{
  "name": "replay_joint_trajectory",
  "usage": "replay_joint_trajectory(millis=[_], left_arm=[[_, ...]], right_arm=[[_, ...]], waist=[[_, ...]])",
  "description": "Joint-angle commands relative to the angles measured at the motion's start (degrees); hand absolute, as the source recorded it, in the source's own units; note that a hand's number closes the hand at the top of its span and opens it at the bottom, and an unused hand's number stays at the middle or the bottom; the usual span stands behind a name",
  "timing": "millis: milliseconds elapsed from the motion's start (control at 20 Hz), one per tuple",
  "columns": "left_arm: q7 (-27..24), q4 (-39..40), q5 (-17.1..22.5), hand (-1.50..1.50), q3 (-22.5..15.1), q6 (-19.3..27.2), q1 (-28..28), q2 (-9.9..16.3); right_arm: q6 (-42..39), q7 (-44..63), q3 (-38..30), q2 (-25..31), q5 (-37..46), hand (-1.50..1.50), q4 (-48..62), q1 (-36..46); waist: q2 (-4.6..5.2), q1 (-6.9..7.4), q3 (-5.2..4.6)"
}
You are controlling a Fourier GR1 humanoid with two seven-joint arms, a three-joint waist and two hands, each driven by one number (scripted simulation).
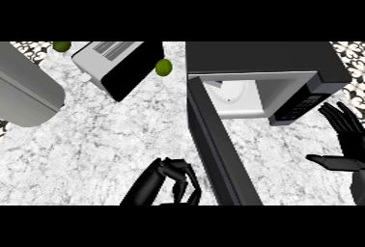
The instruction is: Pick up the milk, place it into the microwave and close the microwave
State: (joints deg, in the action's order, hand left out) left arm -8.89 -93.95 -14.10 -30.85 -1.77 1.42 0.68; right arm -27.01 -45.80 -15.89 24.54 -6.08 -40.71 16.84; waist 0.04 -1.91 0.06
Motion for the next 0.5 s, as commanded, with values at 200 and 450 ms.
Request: replay_joint_trajectory(millis=[200, 450], left_arm=[[2.0, 14.9, 1.7, 1.50, -12.2, 10.2, -15.9, -0.7], [6.4, 21.9, 9.6, 1.50, -18.7, 19.5, -21.9, -0.7]], right_arm=[[-10.6, -2.2, 0.1, 3.7, -5.5, -1.50, -6.9, -1.1], [-11.0, 2.5, 0.9, 3.7, -9.6, -1.50, -13.3, -1.1]], waist=[[0.18, -0.88, -0.07], [0.29, -2.07, -0.13]])
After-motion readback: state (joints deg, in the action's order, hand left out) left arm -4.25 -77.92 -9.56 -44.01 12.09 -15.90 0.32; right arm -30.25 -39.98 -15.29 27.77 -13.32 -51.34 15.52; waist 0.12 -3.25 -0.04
